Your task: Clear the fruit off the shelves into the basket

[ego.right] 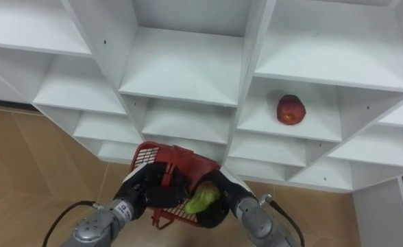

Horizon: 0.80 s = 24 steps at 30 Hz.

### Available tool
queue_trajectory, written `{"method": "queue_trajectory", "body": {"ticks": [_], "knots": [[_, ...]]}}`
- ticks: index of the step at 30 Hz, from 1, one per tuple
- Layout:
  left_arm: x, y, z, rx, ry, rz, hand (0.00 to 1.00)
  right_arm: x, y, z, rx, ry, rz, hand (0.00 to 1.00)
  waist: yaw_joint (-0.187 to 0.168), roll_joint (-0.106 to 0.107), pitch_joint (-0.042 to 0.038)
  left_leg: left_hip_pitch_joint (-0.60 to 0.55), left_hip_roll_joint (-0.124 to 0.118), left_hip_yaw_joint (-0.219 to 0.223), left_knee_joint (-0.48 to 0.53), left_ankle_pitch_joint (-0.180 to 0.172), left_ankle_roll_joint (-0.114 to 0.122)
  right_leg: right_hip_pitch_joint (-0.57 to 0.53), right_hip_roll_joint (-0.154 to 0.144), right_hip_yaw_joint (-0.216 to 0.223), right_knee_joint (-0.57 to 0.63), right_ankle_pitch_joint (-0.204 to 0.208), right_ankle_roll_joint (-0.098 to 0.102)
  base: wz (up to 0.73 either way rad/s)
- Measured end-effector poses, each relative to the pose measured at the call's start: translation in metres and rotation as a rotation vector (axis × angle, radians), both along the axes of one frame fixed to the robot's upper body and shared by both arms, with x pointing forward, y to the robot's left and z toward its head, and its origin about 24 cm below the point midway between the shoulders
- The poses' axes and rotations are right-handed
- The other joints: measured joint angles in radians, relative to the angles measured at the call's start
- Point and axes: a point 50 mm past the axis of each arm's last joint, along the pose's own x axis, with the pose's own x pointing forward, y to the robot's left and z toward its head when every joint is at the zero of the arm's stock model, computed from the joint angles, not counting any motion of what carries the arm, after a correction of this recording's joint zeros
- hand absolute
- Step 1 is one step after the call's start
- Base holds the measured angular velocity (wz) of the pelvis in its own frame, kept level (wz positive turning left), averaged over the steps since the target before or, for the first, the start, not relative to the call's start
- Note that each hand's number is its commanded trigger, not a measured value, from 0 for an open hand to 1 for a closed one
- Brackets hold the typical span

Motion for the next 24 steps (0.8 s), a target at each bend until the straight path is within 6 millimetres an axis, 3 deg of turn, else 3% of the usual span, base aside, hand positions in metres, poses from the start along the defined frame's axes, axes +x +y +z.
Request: {"method": "queue_trajectory", "body": {"ticks": [24], "knots": [[0.0059, -0.0059, 0.0071, -0.013, -0.034, -0.019, 1.0, -0.0003, 0.0015, -0.0003, 0.003, 0.002, 0.004, 0.0, -0.001, 0.002, -0.0019, 0.001, 0.001, 0.0, 0.0, 0.0, 0.0, 0.0, 0.001, 0.001, 0.001, 0.0, -0.001, 0.0]]}}
